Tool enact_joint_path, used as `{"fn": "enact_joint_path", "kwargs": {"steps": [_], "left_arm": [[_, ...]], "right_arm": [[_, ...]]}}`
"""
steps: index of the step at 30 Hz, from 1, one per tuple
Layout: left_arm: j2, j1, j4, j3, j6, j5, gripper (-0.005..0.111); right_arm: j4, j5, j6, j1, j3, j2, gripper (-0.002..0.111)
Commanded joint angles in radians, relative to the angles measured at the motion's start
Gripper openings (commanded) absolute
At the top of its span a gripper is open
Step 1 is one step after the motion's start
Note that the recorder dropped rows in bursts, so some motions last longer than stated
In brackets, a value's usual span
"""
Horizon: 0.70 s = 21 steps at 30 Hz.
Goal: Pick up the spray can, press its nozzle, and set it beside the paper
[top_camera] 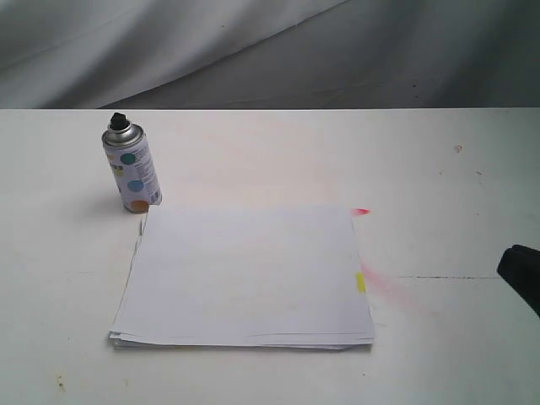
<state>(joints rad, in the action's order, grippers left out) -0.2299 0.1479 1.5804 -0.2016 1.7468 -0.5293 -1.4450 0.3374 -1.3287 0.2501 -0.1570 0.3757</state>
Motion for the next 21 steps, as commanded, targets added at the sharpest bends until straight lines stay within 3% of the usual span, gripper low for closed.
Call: {"fn": "enact_joint_path", "kwargs": {"steps": [1, 7, 21], "left_arm": [[0.003, 0.002, 0.09, 0.004, 0.012, -0.002, 0.0], [0.003, 0.002, 0.089, 0.004, 0.031, -0.14, 0.0], [0.003, 0.002, 0.089, 0.004, 0.029, -0.151, 0.0]], "right_arm": [[-0.022, -0.013, -0.01, -0.003, 0.009, 0.002, 0.0], [-0.019, -0.015, -0.01, -0.003, 0.009, 0.002, 0.0], [-0.008, -0.052, -0.037, -0.003, 0.009, 0.002, 0.0]]}}
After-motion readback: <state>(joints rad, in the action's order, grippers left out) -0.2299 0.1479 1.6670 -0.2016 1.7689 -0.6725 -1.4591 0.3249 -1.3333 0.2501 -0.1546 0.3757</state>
